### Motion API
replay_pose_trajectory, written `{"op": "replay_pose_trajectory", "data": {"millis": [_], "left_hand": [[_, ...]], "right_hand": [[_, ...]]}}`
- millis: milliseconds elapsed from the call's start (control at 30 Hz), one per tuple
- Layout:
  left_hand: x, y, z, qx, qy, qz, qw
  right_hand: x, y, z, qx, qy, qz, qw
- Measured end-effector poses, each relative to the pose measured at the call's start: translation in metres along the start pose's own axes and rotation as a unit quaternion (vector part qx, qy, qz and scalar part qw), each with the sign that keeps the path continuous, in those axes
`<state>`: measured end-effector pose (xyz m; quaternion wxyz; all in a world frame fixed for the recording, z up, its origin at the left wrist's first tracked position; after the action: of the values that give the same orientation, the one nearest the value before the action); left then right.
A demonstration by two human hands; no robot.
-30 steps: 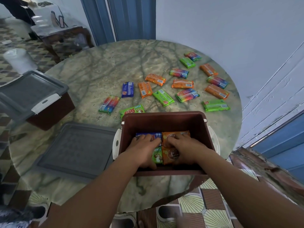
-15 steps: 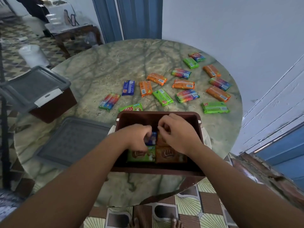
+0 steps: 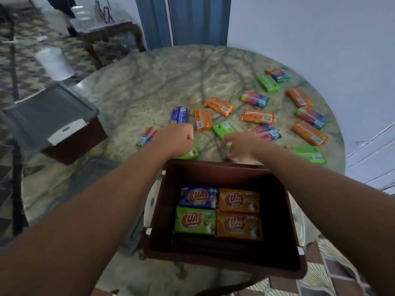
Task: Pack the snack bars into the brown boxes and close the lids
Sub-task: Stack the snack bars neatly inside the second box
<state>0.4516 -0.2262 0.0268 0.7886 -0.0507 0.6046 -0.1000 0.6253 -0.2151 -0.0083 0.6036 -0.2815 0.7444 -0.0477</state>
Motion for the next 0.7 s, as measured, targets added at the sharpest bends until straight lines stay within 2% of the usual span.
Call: {"op": "replay_pose_trajectory", "data": {"millis": [100, 200, 300, 533, 700], "left_hand": [[0.019, 0.032, -0.013, -0.007, 0.043, -0.076, 0.996], [0.045, 0.051, -0.025, -0.017, 0.089, -0.149, 0.985], [0.063, 0.068, -0.031, 0.001, 0.129, -0.126, 0.984], [0.078, 0.076, -0.034, 0.029, 0.128, -0.095, 0.987], [0.072, 0.077, -0.029, 0.036, 0.139, -0.084, 0.986]], "right_hand": [[0.022, 0.016, 0.0, -0.005, -0.029, -0.122, 0.992], [0.043, 0.03, 0.006, -0.009, -0.104, -0.173, 0.979], [0.06, 0.051, 0.013, -0.003, -0.115, -0.161, 0.98], [0.072, 0.067, -0.002, -0.04, -0.11, -0.16, 0.98], [0.047, 0.081, -0.007, -0.051, -0.116, -0.047, 0.991]]}}
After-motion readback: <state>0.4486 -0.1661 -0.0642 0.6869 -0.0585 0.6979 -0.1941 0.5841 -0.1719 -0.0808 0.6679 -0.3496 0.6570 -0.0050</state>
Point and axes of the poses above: each hand's wrist, its own y-axis towards the middle knuckle, its own x-axis out of the palm, z = x × y, the point moved 9 cm from there along y, towards the middle knuckle
